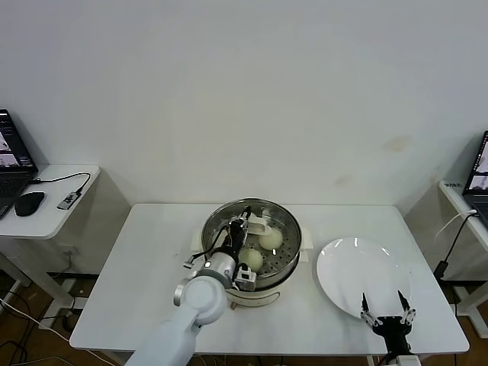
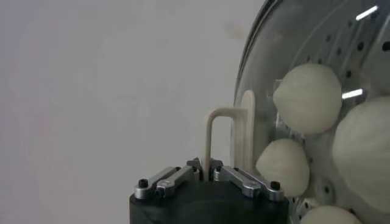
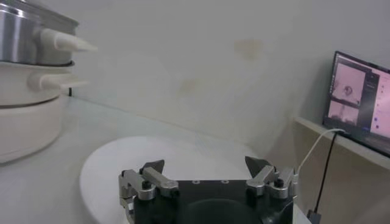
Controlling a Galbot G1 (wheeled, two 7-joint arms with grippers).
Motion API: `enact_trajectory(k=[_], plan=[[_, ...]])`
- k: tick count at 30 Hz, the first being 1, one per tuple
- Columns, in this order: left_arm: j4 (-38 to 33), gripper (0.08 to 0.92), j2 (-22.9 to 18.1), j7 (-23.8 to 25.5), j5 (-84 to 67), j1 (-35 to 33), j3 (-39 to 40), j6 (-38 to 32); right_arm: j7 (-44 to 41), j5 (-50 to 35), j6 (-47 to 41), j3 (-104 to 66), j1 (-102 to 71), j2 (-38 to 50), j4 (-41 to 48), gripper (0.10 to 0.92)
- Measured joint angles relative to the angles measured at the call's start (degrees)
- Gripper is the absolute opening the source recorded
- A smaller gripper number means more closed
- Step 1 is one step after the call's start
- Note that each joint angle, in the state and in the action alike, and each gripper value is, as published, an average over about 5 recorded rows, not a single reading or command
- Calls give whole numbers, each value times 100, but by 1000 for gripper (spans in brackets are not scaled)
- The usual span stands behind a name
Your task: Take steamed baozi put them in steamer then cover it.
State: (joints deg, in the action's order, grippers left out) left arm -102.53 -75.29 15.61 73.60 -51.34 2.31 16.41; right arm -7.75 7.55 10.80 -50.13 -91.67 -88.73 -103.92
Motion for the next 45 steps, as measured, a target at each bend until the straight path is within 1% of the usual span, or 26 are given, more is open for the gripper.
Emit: enact_trajectory(k=[9,11,15,20,27,31,34,39,45], plan=[[39,152,-69,-37,13,-45,-40,-26,-3,7,8,9,-15,9,1,823],[16,171,-68,-41,1,-70,-50,-24,-4,15,8,15,-14,8,3,823],[-74,268,-50,-54,-40,-135,-83,-8,-5,33,8,31,-14,3,4,823],[-271,415,37,-86,-127,-258,-151,6,-7,51,8,39,-24,0,-6,823],[-810,614,332,-187,-394,-671,-298,-34,-11,72,15,51,-43,-9,-23,823],[-1307,735,586,-294,-706,-1105,-467,-100,-13,77,30,75,-67,-9,-45,823],[-1725,799,778,-458,-1072,-1577,-676,-175,-13,72,51,102,-87,1,-67,823],[-2209,822,939,-987,-2219,-2557,-1305,-501,-11,-1,127,208,-156,68,-123,823],[-2240,823,889,-1711,-4395,-3665,-2226,-1284,2,-183,242,446,-317,263,-214,823]])
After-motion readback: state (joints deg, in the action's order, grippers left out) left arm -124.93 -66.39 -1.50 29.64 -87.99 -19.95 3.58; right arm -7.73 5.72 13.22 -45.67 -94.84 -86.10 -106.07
